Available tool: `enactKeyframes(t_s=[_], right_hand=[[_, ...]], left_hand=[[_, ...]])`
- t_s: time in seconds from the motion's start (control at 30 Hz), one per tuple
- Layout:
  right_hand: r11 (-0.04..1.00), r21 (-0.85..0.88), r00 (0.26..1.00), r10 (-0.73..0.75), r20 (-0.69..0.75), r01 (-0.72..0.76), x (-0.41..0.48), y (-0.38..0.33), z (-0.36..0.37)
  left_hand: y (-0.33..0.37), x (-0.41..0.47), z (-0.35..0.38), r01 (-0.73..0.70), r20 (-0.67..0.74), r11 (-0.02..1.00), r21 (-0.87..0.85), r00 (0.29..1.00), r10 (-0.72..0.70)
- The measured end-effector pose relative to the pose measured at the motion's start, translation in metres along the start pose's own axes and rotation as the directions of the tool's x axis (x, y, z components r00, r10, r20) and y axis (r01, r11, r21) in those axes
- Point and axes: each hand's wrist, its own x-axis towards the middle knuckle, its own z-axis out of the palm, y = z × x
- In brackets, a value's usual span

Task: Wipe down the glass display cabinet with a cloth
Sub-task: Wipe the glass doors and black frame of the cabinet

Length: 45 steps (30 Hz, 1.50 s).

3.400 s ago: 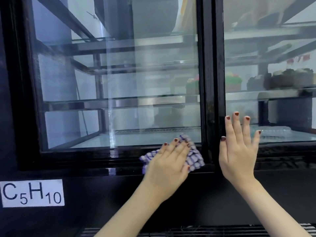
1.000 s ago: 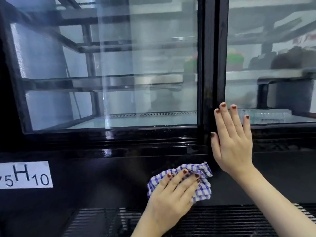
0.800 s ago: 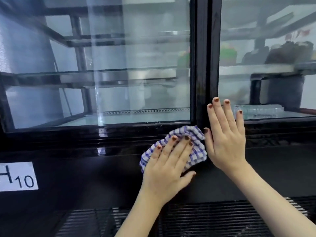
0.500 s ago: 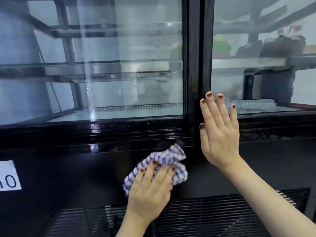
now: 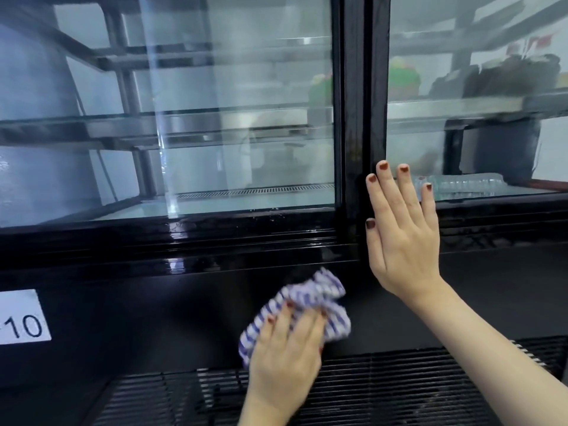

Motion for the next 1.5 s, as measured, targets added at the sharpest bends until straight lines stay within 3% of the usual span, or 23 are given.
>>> enactKeyframes(t_s=[0.13, 0.43, 0.53, 0.6, 0.67, 0.77, 0.87, 0.93, 1.0, 1.03, 1.1, 1.17, 1.2, 1.27, 1.37, 1.5], right_hand=[[1.0, 0.003, 1.0, 0.0, -0.007, 0.0, -0.001, 0.001, 0.002], [1.0, -0.015, 1.0, -0.006, -0.011, 0.006, -0.002, 0.0, 0.003], [1.0, -0.021, 1.0, -0.014, -0.021, 0.013, -0.002, 0.0, 0.004], [1.0, -0.023, 0.999, -0.014, -0.031, 0.013, -0.002, -0.001, 0.006], [1.0, -0.027, 0.999, -0.012, -0.037, 0.011, -0.003, 0.0, 0.006], [0.999, -0.03, 0.999, -0.023, -0.036, 0.022, -0.006, 0.0, 0.006], [0.999, -0.033, 0.999, -0.036, -0.022, 0.035, -0.008, -0.002, 0.006], [0.998, -0.046, 0.999, -0.036, -0.018, 0.036, -0.009, -0.003, 0.007], [0.998, -0.052, 0.999, -0.032, -0.017, 0.031, -0.009, -0.003, 0.007], [0.998, -0.053, 0.999, -0.031, -0.018, 0.03, -0.009, -0.004, 0.007], [0.998, -0.054, 0.999, -0.032, -0.017, 0.031, -0.009, -0.004, 0.008], [0.998, -0.06, 0.999, -0.031, -0.015, 0.03, -0.009, -0.004, 0.007], [0.998, -0.059, 0.999, -0.029, -0.014, 0.029, -0.009, -0.005, 0.007], [0.998, -0.051, 1.0, -0.03, -0.009, 0.03, -0.008, -0.006, 0.006], [0.998, -0.043, 0.998, -0.055, 0.012, 0.055, -0.005, -0.007, 0.005], [0.997, -0.019, 0.997, -0.076, 0.024, 0.076, 0.001, -0.01, 0.003]], left_hand=[[0.019, -0.016, -0.001, -0.068, 0.085, 0.997, -0.022, 0.994, 0.07], [-0.03, 0.06, -0.025, 0.204, 0.034, 0.979, -0.029, 0.979, -0.203], [-0.056, 0.058, -0.03, 0.195, 0.037, 0.979, -0.06, 0.981, -0.193], [-0.081, 0.041, -0.035, 0.267, 0.0, 0.963, -0.034, 0.964, -0.267], [-0.113, 0.022, -0.04, 0.459, -0.058, 0.888, -0.027, 0.886, -0.459], [-0.168, 0.001, -0.052, 0.726, -0.138, 0.681, -0.094, 0.668, -0.731], [-0.205, -0.008, -0.06, 0.816, -0.176, 0.559, -0.15, 0.534, -0.827], [-0.203, -0.007, -0.058, 0.831, -0.198, 0.537, -0.147, 0.507, -0.839], [-0.176, 0.003, -0.05, 0.817, -0.208, 0.568, -0.098, 0.541, -0.815], [-0.154, 0.01, -0.043, 0.785, -0.198, 0.616, -0.071, 0.594, -0.78], [-0.101, 0.022, -0.029, 0.622, -0.144, 0.782, -0.045, 0.771, -0.621], [-0.056, 0.029, -0.019, 0.354, -0.062, 0.935, -0.032, 0.933, -0.356], [-0.044, 0.027, -0.017, 0.25, -0.029, 0.968, -0.032, 0.968, -0.251], [-0.047, 0.017, -0.015, 0.217, -0.023, 0.976, -0.024, 0.976, -0.217], [-0.09, -0.002, -0.025, 0.46, -0.121, 0.887, -0.045, 0.879, -0.462], [-0.181, -0.016, -0.044, 0.777, -0.252, 0.61, -0.156, 0.566, -0.785]])
